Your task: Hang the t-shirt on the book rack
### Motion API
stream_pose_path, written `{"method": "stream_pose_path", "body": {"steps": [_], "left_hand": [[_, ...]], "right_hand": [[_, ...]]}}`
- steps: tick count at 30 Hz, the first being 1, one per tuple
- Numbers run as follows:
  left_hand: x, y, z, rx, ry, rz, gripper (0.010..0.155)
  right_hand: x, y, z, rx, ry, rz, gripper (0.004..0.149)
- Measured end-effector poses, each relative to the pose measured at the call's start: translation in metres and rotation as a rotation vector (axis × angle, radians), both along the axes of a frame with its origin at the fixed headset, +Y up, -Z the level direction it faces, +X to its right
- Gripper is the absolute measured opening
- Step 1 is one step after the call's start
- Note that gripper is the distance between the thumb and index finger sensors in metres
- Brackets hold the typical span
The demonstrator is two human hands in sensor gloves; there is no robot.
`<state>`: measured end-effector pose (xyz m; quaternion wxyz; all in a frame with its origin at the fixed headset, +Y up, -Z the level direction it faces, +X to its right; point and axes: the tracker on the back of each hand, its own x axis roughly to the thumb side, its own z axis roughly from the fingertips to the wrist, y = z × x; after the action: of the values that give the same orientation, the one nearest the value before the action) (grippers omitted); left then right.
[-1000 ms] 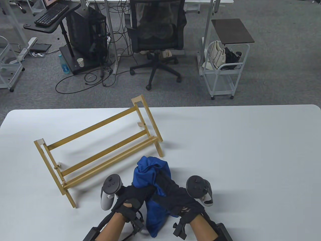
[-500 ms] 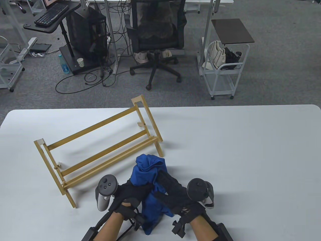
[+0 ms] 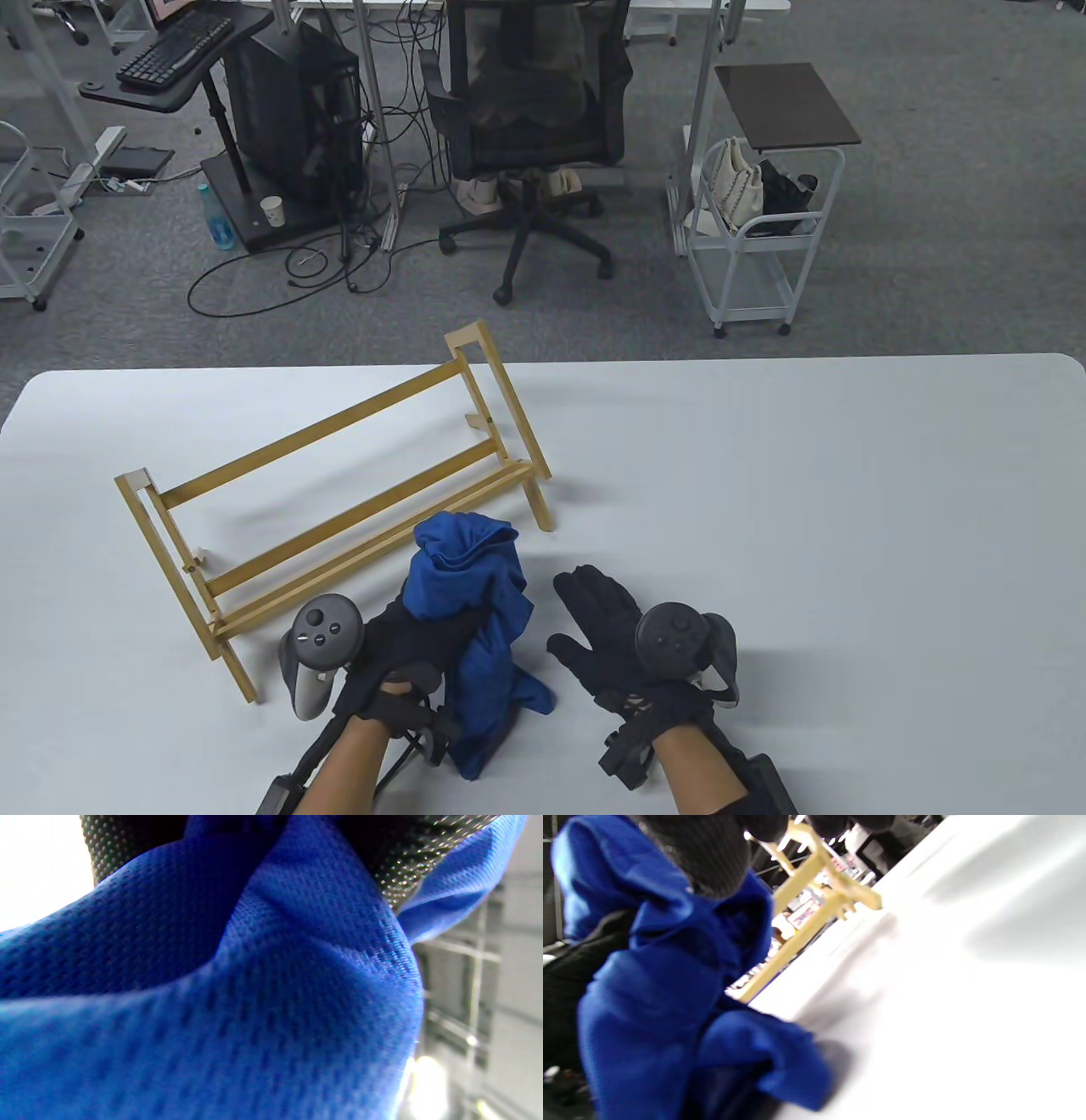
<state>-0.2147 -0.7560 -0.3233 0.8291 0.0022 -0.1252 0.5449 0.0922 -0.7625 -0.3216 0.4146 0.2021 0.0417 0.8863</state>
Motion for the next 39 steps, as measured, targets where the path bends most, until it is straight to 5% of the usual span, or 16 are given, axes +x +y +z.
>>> {"method": "stream_pose_path", "body": {"steps": [24, 39], "left_hand": [[-0.023, 0.013, 0.007, 0.057, 0.152, -0.154, 0.079], [-0.057, 0.055, 0.010, 0.150, 0.290, -0.163, 0.077]], "right_hand": [[0.012, -0.002, -0.005, -0.056, -0.126, 0.157, 0.068], [0.028, -0.002, -0.011, -0.103, -0.179, 0.099, 0.068]]}}
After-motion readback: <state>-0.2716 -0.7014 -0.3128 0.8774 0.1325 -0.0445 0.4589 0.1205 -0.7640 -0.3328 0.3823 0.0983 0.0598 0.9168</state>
